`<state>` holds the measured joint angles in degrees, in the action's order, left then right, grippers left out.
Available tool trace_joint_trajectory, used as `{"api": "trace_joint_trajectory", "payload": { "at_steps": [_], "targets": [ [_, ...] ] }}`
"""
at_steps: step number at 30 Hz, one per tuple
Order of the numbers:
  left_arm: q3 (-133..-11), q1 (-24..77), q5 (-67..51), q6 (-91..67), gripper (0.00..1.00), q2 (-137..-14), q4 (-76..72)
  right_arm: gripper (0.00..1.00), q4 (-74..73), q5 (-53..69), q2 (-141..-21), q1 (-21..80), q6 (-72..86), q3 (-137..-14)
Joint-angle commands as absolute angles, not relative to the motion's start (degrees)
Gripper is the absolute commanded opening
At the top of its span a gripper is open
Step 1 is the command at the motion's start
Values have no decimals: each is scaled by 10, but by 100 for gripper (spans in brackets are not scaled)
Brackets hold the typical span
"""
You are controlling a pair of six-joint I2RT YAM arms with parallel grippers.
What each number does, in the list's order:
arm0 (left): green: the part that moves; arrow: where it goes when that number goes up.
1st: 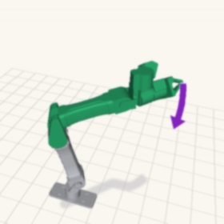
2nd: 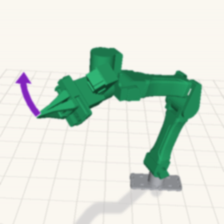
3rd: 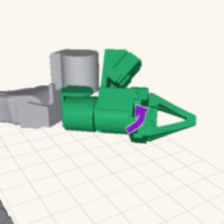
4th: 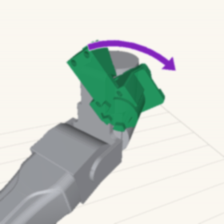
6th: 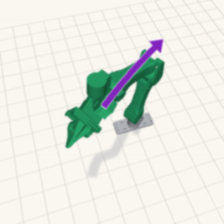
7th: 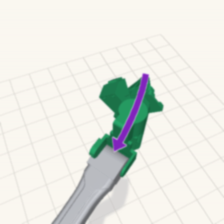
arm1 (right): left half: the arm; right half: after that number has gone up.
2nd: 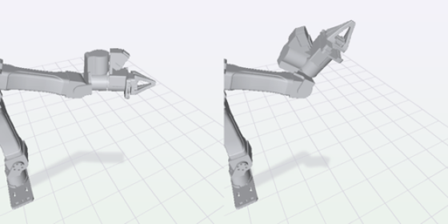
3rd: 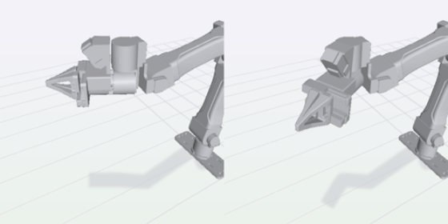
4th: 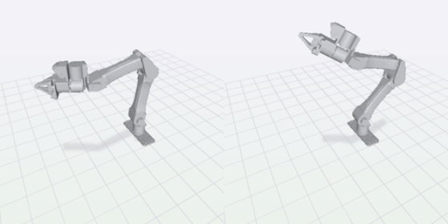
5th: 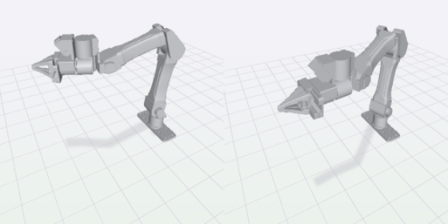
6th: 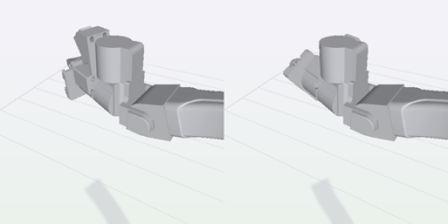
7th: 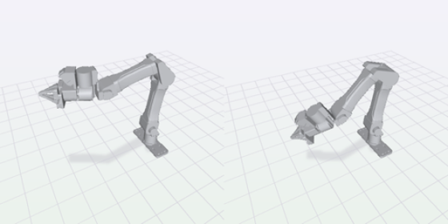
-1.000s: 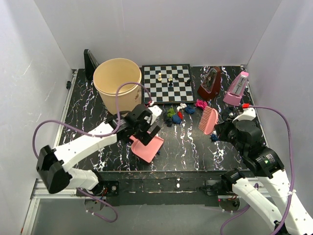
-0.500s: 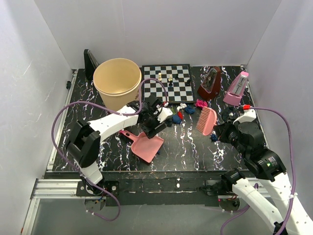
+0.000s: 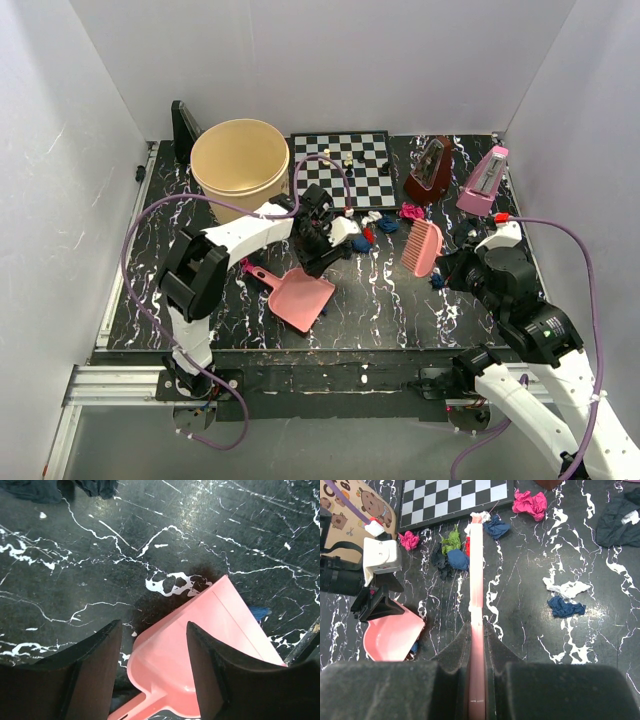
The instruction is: Sweep away the paper scraps from the table
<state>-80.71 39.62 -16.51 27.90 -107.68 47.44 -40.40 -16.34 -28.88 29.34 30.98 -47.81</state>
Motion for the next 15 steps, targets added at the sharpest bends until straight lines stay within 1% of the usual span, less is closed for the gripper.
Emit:
{"api": "trace_joint_trajectory", "payload": {
  "at_steps": [1,4,5,6,7,8,9,12,15],
  "targets": [
    [-832,389,-203,322,52,-1096,514,1,-386,-170,-293,293,298,-498],
    [-829,386,-201,336,52,-1100,525,1,-384,-171,-295,294,298,-498],
    [-827,386,-200,344,48,-1101,528,1,-385,-171,-295,294,298,-498],
    [-829,386,-204,355,41,-1104,538,1,-386,-174,-296,293,298,-499],
    [-831,386,-205,361,25,-1107,549,1,-386,-176,-296,293,298,-498],
    [-843,385,-219,375,4,-1117,575,1,-388,-178,-295,293,298,-498],
    [-857,385,-236,397,0,-1128,602,1,-388,-178,-294,294,298,-497],
    [-878,382,-257,396,0,-1141,618,1,-388,-178,-293,293,299,-497],
    [-866,383,-249,370,0,-1108,561,1,-388,-178,-294,294,299,-497]
  ]
}}
